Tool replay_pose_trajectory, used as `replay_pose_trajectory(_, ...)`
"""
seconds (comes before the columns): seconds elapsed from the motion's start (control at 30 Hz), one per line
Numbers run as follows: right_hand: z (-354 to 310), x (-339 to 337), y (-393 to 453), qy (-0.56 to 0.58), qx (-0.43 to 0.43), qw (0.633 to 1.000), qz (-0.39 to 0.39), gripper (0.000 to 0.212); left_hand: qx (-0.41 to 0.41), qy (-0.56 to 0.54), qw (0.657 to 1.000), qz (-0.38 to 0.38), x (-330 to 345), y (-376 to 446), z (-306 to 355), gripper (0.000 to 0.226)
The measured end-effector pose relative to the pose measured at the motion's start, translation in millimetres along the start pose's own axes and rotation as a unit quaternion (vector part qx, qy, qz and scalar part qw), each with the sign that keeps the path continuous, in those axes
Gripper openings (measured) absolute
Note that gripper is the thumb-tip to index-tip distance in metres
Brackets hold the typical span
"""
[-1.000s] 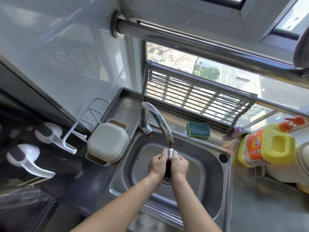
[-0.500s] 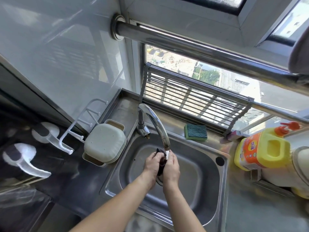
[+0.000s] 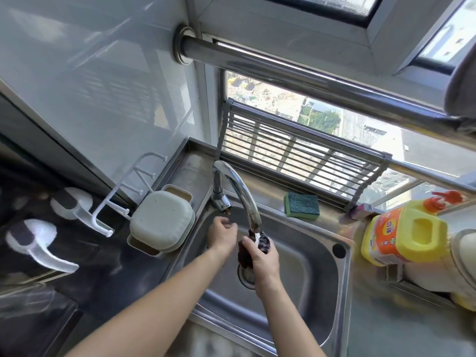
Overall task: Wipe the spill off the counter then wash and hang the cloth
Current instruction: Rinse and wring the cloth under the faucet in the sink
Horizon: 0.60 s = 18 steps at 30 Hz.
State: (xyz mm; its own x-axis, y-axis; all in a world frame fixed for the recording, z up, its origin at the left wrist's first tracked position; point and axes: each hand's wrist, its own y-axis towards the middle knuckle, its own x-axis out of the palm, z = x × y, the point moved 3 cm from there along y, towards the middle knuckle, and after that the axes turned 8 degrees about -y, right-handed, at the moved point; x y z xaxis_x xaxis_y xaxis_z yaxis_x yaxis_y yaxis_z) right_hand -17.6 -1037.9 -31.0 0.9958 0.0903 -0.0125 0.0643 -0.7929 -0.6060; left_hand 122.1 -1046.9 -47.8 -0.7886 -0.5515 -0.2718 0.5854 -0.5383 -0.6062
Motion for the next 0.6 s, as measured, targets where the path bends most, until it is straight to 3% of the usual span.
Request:
replay_pose_trajectory(0.13, 6, -1, 4, -0.04, -0.012, 0.999, 0.011, 0.028, -0.014, 0.053, 0.998, 0.042, -10, 16, 21, 0.035)
replay_pose_trajectory(0.3, 18, 1, 10, -0.047, -0.003, 0.999, 0.025, 0.028, -0.095, -0.066, 0.993, 0.004, -7, 27, 24, 0.048)
replay_pose_trajectory(0.6, 20, 4, 9, -0.057, -0.021, 0.996, 0.065, 0.028, -0.165, -0.228, 0.959, 0.021, -3, 22, 28, 0.04)
